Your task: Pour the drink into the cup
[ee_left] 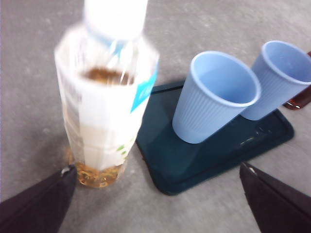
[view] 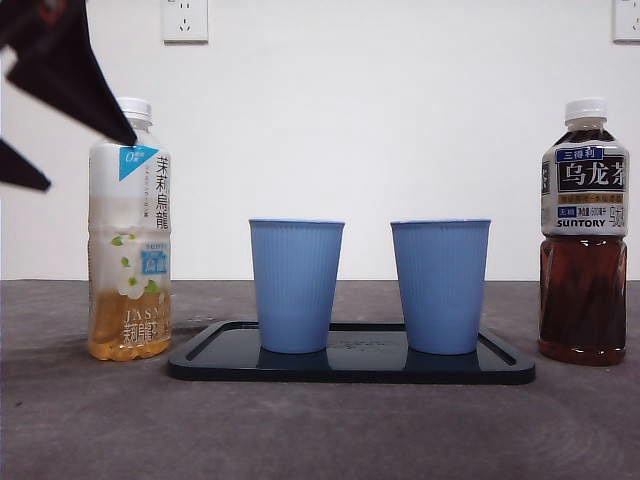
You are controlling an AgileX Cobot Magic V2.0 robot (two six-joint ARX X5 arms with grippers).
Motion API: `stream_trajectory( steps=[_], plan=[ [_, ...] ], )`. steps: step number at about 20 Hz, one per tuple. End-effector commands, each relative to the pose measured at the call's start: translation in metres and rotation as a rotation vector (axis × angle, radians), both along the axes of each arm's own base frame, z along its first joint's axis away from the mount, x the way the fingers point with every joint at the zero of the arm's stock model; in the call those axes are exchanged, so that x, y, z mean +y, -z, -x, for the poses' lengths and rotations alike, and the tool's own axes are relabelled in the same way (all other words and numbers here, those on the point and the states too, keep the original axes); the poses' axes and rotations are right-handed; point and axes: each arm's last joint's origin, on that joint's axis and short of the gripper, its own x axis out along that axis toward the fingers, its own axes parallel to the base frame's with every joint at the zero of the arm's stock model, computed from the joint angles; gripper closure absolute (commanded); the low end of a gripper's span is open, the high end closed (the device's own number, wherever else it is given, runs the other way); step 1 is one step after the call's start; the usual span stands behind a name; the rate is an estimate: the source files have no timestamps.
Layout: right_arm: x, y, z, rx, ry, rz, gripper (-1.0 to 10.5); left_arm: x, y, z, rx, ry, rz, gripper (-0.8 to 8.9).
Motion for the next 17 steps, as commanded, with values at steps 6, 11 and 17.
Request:
stream_trajectory(
  steps=[6, 11, 17],
  plan=[
    [0.0, -0.004, 0.001, -0.005, -0.015, -0.024, 4.4, -0.007, 0.04, -0.022, -0.143, -0.027, -0.005, 2.84],
    [0.0, -0.004, 0.001, -0.006, -0.015, -0.021, 4.4, -0.016, 0.053, -0.046, -0.233, -0.013, -0.01, 2.84],
    [0.0, -0.004, 0.001, -0.008, -0.017, -0.018, 4.4, -0.021, 0.062, -0.063, -0.343, -0.007, -0.004, 2.99]
  ],
)
